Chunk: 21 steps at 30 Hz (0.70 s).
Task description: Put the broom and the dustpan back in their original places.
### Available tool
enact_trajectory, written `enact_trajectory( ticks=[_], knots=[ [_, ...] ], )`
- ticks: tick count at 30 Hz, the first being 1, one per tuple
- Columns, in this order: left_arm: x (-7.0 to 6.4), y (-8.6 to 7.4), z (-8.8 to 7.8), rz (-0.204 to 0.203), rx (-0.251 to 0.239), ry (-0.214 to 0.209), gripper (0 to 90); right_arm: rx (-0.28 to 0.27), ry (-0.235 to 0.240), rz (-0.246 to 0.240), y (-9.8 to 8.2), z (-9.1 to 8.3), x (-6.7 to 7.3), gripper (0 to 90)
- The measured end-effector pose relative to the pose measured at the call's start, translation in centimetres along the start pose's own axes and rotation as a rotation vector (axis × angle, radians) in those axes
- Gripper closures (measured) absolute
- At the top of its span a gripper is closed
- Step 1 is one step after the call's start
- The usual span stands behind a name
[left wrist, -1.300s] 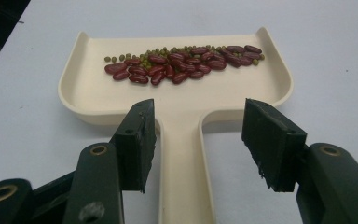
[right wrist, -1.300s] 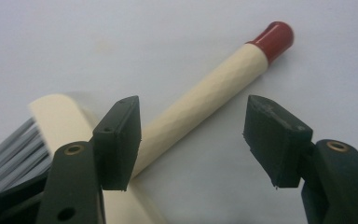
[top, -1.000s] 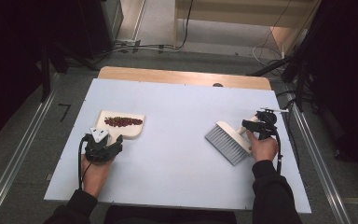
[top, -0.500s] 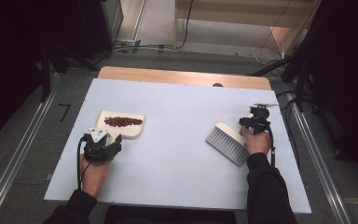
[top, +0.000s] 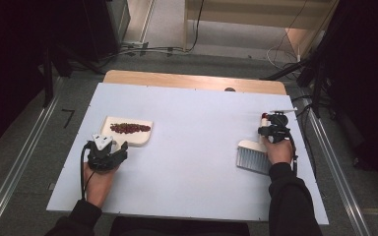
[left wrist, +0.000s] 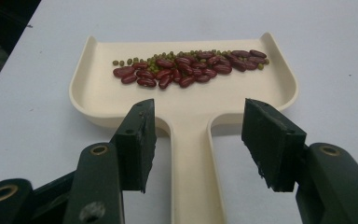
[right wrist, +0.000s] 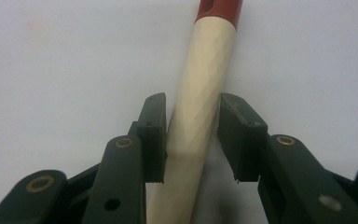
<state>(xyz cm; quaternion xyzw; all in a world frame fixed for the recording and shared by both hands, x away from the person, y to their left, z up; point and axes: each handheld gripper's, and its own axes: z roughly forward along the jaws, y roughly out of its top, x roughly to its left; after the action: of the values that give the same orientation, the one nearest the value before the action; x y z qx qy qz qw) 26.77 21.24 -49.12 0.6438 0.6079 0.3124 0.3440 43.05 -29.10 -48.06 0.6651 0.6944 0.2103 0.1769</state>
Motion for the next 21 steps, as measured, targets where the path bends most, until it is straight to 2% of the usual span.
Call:
enact_trajectory(
  ticks=[8,14,17,21],
  knots=[
    [0.1,0.0,0.0,-0.003,-0.007,0.004,45.7,0.000,0.016,-0.061,-0.5,-0.3,-0.2,61.8],
    [0.2,0.0,-0.1,-0.004,-0.005,0.003,45.6,-0.006,0.022,-0.061,-0.7,-0.3,-0.3,61.9],
    [0.3,0.0,-0.1,-0.007,-0.008,0.007,45.6,-0.009,0.023,-0.058,-0.8,-0.3,-0.3,53.9],
    [0.5,0.0,-0.1,-0.021,-0.015,0.015,43.7,-0.064,0.036,-0.042,-1.2,-0.8,-0.6,43.7]
  ],
)
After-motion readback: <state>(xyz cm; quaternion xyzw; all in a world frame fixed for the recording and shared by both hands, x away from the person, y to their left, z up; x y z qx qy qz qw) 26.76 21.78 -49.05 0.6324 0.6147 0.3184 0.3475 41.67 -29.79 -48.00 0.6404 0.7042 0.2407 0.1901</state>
